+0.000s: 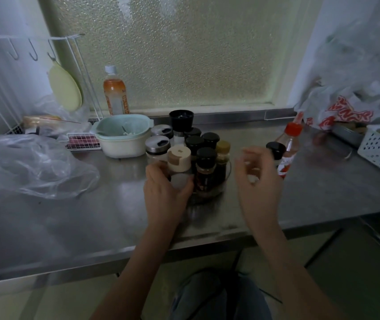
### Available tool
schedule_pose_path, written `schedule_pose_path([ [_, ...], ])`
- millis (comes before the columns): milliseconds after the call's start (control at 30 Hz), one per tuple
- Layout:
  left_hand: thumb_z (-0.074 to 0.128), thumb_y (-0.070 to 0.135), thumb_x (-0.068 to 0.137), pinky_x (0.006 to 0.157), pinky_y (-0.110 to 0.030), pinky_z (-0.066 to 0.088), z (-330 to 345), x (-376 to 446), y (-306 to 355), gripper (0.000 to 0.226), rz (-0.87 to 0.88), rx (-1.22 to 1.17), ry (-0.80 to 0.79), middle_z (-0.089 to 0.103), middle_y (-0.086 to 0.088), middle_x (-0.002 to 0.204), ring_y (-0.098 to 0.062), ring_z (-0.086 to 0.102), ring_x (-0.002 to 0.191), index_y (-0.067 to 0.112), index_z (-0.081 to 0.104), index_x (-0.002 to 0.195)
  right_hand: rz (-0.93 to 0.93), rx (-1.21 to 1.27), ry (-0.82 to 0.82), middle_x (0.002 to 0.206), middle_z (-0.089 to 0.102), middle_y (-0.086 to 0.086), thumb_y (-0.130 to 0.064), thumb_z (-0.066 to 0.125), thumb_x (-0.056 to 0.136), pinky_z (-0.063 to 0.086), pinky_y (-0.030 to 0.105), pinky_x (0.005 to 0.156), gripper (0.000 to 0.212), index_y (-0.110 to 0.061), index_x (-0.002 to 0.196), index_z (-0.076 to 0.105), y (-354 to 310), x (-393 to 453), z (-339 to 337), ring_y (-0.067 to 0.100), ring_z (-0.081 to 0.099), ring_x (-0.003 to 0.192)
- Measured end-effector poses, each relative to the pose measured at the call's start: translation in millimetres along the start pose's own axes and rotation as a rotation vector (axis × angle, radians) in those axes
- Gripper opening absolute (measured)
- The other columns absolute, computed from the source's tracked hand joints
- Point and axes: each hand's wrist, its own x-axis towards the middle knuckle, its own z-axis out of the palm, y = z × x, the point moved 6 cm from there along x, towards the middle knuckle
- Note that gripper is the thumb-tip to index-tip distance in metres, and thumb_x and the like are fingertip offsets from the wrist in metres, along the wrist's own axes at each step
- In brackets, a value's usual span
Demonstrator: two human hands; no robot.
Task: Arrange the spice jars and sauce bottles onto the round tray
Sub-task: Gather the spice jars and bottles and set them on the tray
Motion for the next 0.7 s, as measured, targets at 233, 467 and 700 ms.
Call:
schedule_pose_path([
  [233,0.073,0.015,0.074,0.049,-0.023,0.031,-5.9,-13.8,34.0,0.035,0.25,0.141,0.024,0.059,-0.013,0.082,-0.021,0.052,0.063,0.018,0.04,0.087,0.197,-0.301,0.239,0.128,0.052,0.012,-0.023,0.071,0.078,0.041,0.039,0.098,0.057,-0.014,0.126,0.042,61.2,11.5,-34.3,0.029,0.047,0.119],
  [467,0.065,0.039,0.081,0.052,-0.025,0.033,6.8,-13.7,33.3,0.029,0.197,0.312,-0.117,0.066,-0.006,0.076,-0.012,0.048,0.063,0.013,0.053,0.088,0.286,-0.294,0.107,0.116,0.063,0.011,-0.028,0.07,0.08,0.053,0.047,0.082,0.059,-0.018,0.127,0.036,89.9,11.1,-19.7,0.028,0.063,0.102],
  [700,0.054,0.037,0.088,0.056,-0.03,0.042,17.4,-8.0,48.9,0.041,0.075,0.422,-0.22,0.064,-0.009,0.093,-0.024,0.058,0.079,0.013,0.04,0.117,0.322,-0.29,0.111,0.11,0.065,0.017,-0.027,0.067,0.083,0.051,0.044,0.078,0.051,-0.009,0.121,0.039,97.2,28.9,-17.9,0.036,0.064,0.096],
])
